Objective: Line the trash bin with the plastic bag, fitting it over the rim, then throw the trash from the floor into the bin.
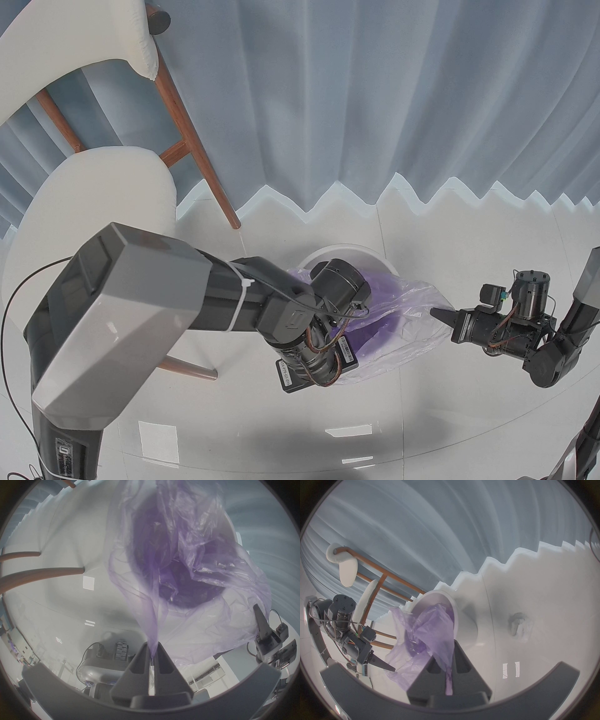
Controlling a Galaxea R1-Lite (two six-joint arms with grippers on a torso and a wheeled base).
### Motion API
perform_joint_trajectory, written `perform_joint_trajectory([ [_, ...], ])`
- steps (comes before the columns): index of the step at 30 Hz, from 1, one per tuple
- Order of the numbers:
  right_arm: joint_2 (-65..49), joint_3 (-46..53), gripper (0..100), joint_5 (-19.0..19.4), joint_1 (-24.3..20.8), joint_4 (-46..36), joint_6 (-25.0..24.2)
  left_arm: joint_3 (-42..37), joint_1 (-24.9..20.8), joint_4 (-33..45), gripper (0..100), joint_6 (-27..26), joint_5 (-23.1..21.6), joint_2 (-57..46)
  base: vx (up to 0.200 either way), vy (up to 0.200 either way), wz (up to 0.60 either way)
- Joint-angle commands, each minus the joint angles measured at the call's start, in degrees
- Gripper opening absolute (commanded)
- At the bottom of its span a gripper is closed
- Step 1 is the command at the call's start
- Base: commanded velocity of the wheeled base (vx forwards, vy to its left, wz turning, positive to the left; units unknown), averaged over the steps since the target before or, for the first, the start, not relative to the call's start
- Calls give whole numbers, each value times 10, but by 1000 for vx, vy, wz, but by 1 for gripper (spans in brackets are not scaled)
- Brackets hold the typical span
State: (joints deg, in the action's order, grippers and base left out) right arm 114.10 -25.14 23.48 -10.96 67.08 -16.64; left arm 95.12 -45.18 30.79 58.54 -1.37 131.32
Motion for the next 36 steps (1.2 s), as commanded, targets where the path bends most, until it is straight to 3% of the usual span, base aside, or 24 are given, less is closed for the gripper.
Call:
perform_joint_trajectory([
  [1,41,17,0,-12,0,28,7,-8,-2,-2,0,-2,2,17,0,0,0],
  [8,97,25,0,-29,0,109,15,-7,-12,-5,0,-2,20,46,0,0,0],
  [15,109,31,0,-54,9,114,13,-4,-22,-42,0,-4,36,64,0,0,0],
  [25,124,0,0,-55,19,137,10,-2,-25,-97,0,-12,58,76,0,0,0],
  [26,125,-1,100,-55,20,137,10,-2,-25,-97,0,-12,59,76,0,0,0],
  [27,125,-2,100,-55,20,136,9,-2,-25,-96,0,-12,58,76,0,0,0],
  [28,125,-3,100,-55,20,138,8,-2,-25,-97,100,-12,59,76,0,0,0],
  [36,49,76,100,-53,18,176,-30,-3,-39,-94,100,-4,71,43,0,0,0],
])
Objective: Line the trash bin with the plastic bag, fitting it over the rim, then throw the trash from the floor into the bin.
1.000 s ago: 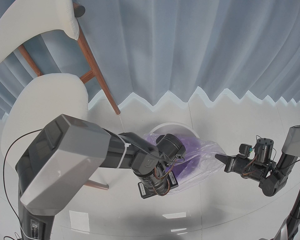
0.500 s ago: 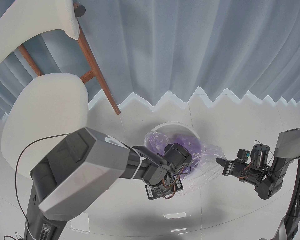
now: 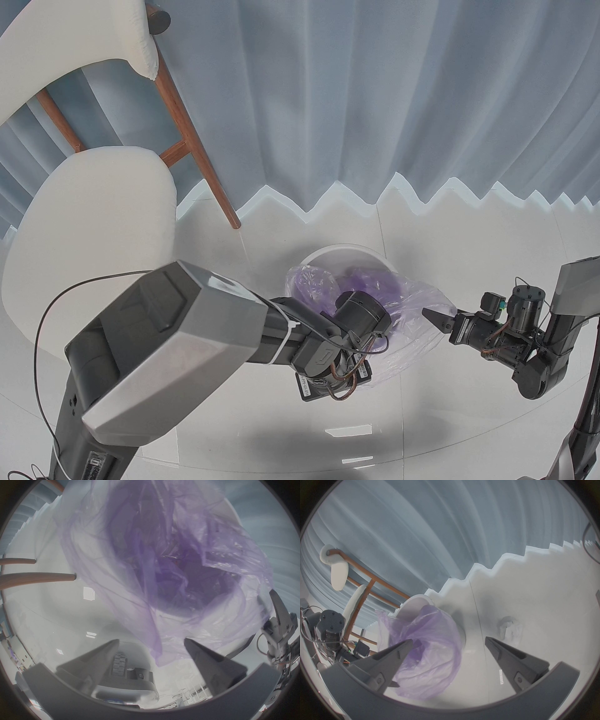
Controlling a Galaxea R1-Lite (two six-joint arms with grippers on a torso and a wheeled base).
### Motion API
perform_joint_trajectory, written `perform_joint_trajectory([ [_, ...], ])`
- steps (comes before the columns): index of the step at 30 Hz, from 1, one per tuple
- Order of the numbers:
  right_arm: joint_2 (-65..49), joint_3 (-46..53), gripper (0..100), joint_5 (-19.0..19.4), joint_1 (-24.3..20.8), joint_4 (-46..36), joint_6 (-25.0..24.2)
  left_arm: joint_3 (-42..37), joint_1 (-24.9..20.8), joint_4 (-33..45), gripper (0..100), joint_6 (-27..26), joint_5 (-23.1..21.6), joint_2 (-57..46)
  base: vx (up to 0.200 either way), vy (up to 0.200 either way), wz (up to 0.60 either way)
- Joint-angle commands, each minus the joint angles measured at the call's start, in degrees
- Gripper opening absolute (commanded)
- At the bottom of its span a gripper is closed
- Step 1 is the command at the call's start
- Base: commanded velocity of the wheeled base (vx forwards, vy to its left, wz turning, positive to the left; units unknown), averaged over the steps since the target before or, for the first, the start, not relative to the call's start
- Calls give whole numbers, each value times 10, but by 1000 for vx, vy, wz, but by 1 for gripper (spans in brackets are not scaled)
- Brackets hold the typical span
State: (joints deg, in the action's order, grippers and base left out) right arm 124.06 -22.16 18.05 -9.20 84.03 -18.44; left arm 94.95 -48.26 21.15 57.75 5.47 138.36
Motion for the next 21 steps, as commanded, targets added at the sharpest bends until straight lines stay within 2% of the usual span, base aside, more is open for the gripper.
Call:
perform_joint_trajectory([
  [1,-69,71,100,2,2,7,-14,0,-10,1,100,3,2,-35,0,0,0],
  [8,-167,150,100,14,23,9,-21,-4,-20,4,100,3,12,-63,0,0,0],
  [10,-189,159,100,15,16,5,-21,-11,-21,6,100,5,13,-77,0,0,0],
  [12,-206,174,100,19,-10,-3,-21,-34,-23,4,100,5,14,-99,0,0,0],
  [15,-205,188,100,39,-38,-11,-22,-61,-24,-1,100,5,14,-124,0,0,0],
  [21,-143,134,100,52,-64,-11,-15,-86,-15,-1,100,6,15,-165,0,0,0],
])
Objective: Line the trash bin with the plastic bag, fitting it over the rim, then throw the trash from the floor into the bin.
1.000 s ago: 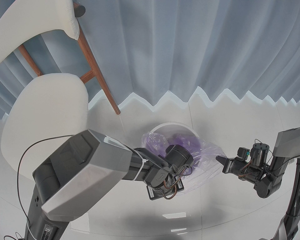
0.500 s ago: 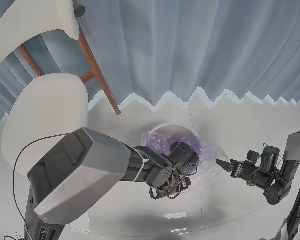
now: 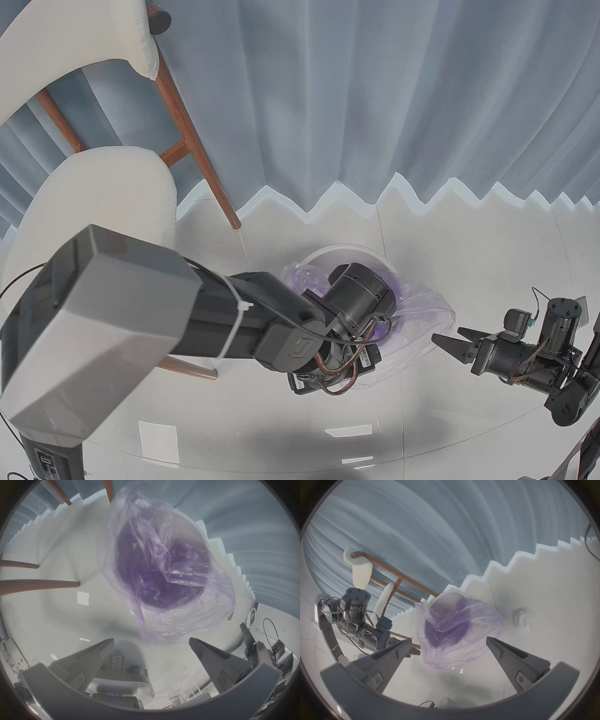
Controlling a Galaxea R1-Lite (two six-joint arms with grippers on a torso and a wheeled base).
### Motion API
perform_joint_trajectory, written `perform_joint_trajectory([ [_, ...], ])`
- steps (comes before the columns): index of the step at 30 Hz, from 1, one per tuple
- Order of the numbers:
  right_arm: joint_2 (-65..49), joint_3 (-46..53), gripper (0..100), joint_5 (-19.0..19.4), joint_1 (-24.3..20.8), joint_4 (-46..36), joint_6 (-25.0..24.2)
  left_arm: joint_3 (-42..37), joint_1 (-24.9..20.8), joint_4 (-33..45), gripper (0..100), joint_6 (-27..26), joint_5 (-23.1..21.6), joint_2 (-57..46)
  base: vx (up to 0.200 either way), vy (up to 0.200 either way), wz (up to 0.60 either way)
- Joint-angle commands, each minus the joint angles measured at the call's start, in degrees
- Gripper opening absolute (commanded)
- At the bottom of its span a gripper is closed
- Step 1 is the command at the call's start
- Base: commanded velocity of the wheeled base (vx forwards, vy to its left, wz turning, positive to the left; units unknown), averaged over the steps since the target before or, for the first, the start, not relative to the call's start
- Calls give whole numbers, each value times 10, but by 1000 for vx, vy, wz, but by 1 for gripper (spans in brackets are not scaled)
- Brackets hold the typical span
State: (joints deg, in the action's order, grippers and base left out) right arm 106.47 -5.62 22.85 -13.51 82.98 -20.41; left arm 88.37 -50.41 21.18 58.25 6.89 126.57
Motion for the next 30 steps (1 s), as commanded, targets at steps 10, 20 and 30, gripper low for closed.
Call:
perform_joint_trajectory([
  [10,126,-184,100,-9,-28,-87,53,-22,62,-3,100,2,12,-106,0,0,0],
  [20,147,-221,100,-38,-27,-139,70,-93,75,-48,100,-2,14,-144,0,0,0],
  [30,187,-258,100,-38,-31,-140,100,-99,86,-64,100,-7,22,-144,0,0,0],
])
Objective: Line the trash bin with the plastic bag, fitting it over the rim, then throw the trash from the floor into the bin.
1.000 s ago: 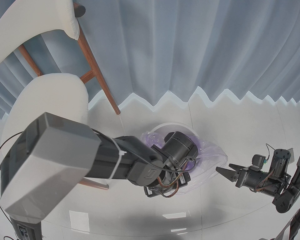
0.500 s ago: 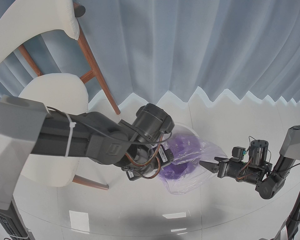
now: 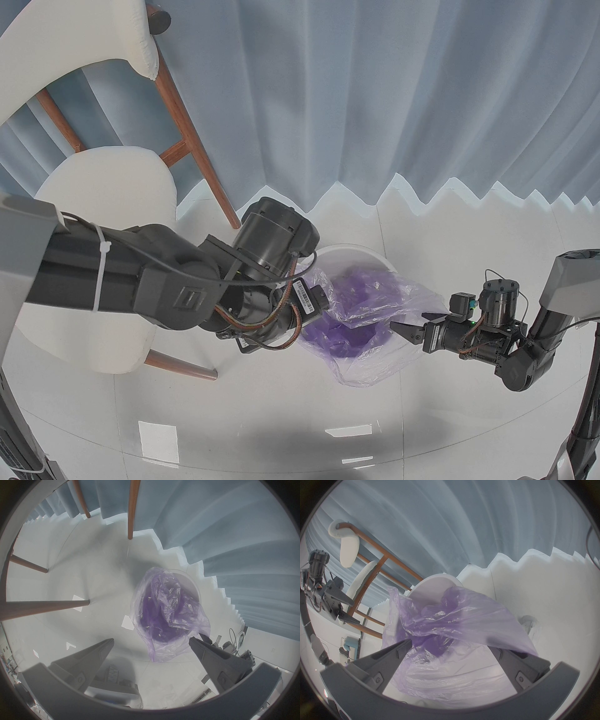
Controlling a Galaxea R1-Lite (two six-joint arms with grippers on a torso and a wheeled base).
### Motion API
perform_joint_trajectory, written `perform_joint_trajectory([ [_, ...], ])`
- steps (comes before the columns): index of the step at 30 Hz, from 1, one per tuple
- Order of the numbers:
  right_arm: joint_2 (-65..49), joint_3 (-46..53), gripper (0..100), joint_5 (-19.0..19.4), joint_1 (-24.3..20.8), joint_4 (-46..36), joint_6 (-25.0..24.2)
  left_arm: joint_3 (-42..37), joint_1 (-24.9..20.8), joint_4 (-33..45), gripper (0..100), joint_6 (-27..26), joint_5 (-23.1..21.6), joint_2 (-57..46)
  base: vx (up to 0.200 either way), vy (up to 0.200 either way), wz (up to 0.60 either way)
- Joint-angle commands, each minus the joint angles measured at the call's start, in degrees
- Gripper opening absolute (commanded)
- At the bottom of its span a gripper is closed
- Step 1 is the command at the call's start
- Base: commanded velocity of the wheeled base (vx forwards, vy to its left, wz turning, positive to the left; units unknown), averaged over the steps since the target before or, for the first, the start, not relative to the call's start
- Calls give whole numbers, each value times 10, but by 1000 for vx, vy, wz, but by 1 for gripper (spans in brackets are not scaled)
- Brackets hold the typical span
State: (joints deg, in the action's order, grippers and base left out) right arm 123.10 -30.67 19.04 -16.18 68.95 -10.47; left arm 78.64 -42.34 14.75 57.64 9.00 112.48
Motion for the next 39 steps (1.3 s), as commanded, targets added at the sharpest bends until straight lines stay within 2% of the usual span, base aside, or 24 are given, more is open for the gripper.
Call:
perform_joint_trajectory([
  [1,25,-9,100,0,-4,0,2,-2,6,0,100,-1,1,-3,0,0,0],
  [18,101,-82,100,-17,1,-7,5,-2,19,-10,100,-1,8,-23,0,0,0],
  [22,113,-139,100,-30,-2,-49,2,-19,19,-14,100,-2,6,-68,0,0,0],
  [31,108,-192,100,-33,-4,-112,2,-34,33,-32,100,-2,6,-97,0,0,0],
  [32,108,-196,0,-34,-5,-116,2,-35,38,-33,100,-2,6,-99,0,0,0],
  [39,105,-188,0,-46,-10,-118,3,-37,40,-35,100,-2,7,-101,0,0,0],
])
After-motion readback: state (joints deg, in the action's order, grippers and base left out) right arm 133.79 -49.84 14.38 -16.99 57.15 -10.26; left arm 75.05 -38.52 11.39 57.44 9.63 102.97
